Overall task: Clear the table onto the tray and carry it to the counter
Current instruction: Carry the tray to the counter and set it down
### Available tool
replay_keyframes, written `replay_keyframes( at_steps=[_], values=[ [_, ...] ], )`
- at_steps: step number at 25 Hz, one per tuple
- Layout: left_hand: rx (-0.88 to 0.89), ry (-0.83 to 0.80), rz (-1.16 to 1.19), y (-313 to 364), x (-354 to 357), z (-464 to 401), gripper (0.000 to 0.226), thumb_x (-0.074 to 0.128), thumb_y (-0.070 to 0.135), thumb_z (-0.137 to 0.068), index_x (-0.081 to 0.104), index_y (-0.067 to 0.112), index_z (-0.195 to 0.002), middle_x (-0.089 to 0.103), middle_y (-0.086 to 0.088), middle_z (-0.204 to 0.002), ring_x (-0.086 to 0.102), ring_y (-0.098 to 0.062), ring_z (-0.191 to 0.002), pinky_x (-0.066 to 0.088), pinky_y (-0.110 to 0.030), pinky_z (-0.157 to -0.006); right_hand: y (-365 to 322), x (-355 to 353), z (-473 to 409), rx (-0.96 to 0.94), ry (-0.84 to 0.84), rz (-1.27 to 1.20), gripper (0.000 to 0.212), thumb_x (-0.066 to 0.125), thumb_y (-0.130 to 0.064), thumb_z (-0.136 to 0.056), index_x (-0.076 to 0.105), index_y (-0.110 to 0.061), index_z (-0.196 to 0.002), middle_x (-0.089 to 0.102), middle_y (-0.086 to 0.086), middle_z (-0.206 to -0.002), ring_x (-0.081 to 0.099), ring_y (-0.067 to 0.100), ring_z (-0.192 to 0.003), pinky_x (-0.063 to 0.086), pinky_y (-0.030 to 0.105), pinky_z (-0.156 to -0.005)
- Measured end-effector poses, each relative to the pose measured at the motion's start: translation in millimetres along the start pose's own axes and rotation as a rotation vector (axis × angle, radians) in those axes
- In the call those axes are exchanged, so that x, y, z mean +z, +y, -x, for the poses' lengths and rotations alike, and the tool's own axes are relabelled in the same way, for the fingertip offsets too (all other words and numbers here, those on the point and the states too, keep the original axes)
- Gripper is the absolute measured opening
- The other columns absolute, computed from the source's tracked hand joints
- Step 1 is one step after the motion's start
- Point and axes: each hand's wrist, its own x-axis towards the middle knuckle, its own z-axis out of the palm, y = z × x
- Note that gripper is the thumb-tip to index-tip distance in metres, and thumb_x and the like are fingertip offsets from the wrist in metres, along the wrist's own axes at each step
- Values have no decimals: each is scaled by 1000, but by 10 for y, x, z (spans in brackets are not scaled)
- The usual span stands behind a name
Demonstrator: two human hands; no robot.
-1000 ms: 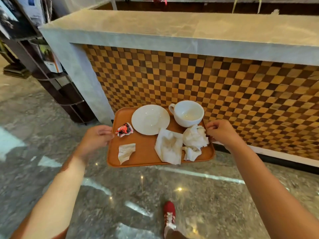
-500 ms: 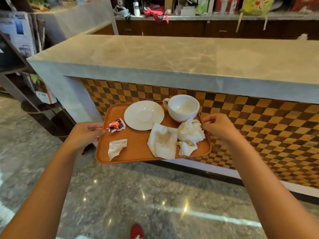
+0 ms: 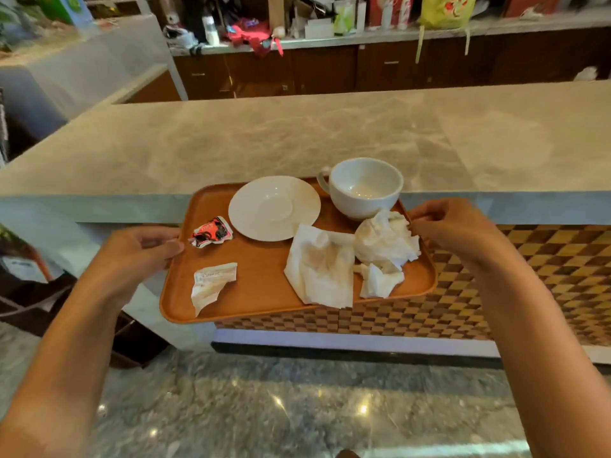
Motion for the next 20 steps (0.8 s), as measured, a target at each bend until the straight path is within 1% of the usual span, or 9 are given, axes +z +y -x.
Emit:
replay_keyframes(
  at_steps=[2,4,7,8,10,13,15,18,20],
  values=[
    [9,12,17,20,-32,-287,23,59,-4,-83,62,12,-100,66,19,-49,60,6,-47,46,-6,-46,-123,53,-198,-12,21,-37,11,63,0,-81,65,-10,-76,60,8,-64,57,12,-50,48,18,-41],
    [2,9,47,38,-20,-578,26,59,-4,-83,61,11,-104,66,19,-49,61,6,-48,46,-5,-47,-207,119,-419,-15,33,-46,13,63,1,-81,64,-10,-74,60,9,-65,57,16,-54,50,23,-45],
    [-10,1,36,60,53,-1074,28,59,-4,-84,61,8,-108,66,20,-50,61,7,-50,48,-6,-49,-329,218,-830,-28,22,-57,15,60,5,-81,63,-7,-73,59,8,-65,56,16,-57,48,14,-39],
    [-16,-3,31,74,91,-1224,29,59,-4,-83,60,6,-110,66,20,-50,61,7,-50,48,-6,-50,-357,243,-970,-27,23,-53,18,60,6,-81,62,-9,-71,59,8,-65,56,16,-57,48,13,-39],
    [-30,-14,19,99,162,-1503,30,59,-4,-83,59,3,-113,65,20,-48,61,8,-50,47,-5,-49,-411,274,-1252,-27,38,-22,20,60,6,-80,62,-10,-69,58,8,-63,55,16,-56,50,19,-45],
    [-45,-11,11,142,253,-1861,31,61,-3,-82,60,-1,-114,64,21,-47,59,9,-48,45,-4,-46,-508,326,-1640,-22,37,3,11,58,7,-80,64,-1,-83,57,8,-63,54,17,-57,48,27,-56],
    [-59,-3,5,184,285,-2105,32,60,-3,-83,60,1,-114,62,23,-44,57,11,-46,43,-3,-44,-588,401,-1879,-18,47,19,13,58,7,-80,63,-2,-87,57,7,-63,54,15,-57,49,23,-53],
    [-54,5,10,225,293,-2468,35,60,-3,-83,57,5,-117,59,23,-40,54,10,-41,42,-3,-42,-701,559,-2162,-6,51,40,13,57,8,-79,63,-3,-84,55,7,-59,51,14,-52,44,11,-37],
    [-46,10,1,207,280,-2687,38,60,-3,-83,55,7,-119,59,18,-39,52,7,-37,41,-4,-41,-749,648,-2308,1,71,53,13,56,8,-79,63,-3,-81,54,7,-57,51,15,-50,43,13,-37]
  ],
)
